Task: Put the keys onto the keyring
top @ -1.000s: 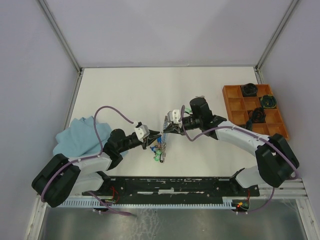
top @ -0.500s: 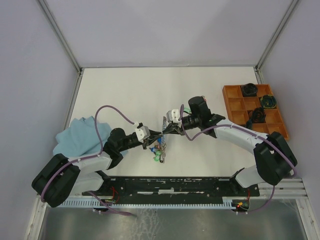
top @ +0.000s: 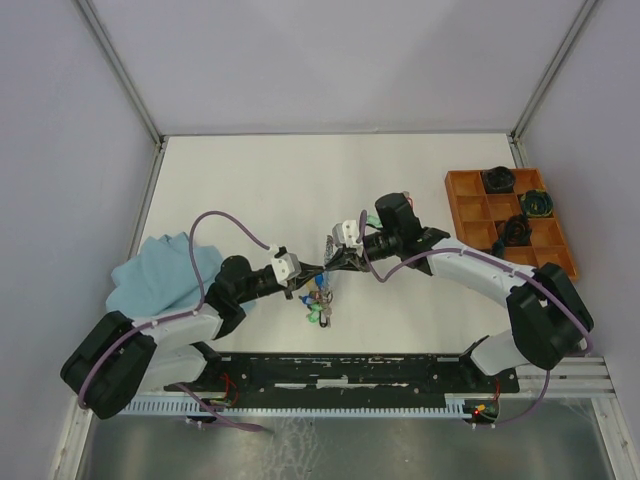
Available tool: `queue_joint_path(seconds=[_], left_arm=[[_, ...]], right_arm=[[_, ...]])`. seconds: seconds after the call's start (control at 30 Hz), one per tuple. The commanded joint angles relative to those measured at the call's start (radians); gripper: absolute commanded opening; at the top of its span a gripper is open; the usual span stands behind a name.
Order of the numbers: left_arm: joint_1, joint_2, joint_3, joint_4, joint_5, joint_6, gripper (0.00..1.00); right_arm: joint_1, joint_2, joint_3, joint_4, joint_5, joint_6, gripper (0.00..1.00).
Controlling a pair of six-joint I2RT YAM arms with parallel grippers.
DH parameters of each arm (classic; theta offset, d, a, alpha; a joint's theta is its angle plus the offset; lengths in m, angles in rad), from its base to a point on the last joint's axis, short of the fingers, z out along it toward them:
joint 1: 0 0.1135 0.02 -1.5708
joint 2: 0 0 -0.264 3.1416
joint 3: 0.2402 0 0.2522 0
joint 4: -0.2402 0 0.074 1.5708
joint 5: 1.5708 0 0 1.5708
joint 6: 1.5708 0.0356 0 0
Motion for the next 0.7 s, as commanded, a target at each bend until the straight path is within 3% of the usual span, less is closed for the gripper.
queue_joint_path(seconds=[0.0, 0.2, 0.3, 0.43, 0.67], left_arm=[[0.005, -0.062, 0.044, -0.053, -0.008, 0.062, 0.03], [0.004, -0.109, 0.081, -0.190, -0.061, 0.071, 0.03], [0.004, -0.125, 0.101, -0.245, -0.097, 0.060, 0.03], [0.004, -0.133, 0.131, -0.307, -0.168, 0.032, 0.03], [0.003, -0.110, 0.186, -0.390, -0.407, -0.044, 0.03]], right_arm=[[-0.004, -0.053, 0.024, 0.020, 0.029, 0.019, 0.16], [-0.005, -0.139, -0.039, 0.038, 0.194, 0.150, 0.34], [-0.005, -0.175, -0.058, 0.037, 0.291, 0.226, 0.37], [-0.005, -0.194, -0.039, -0.012, 0.550, 0.406, 0.37], [-0.010, -0.159, 0.044, -0.180, 0.882, 0.603, 0.65]])
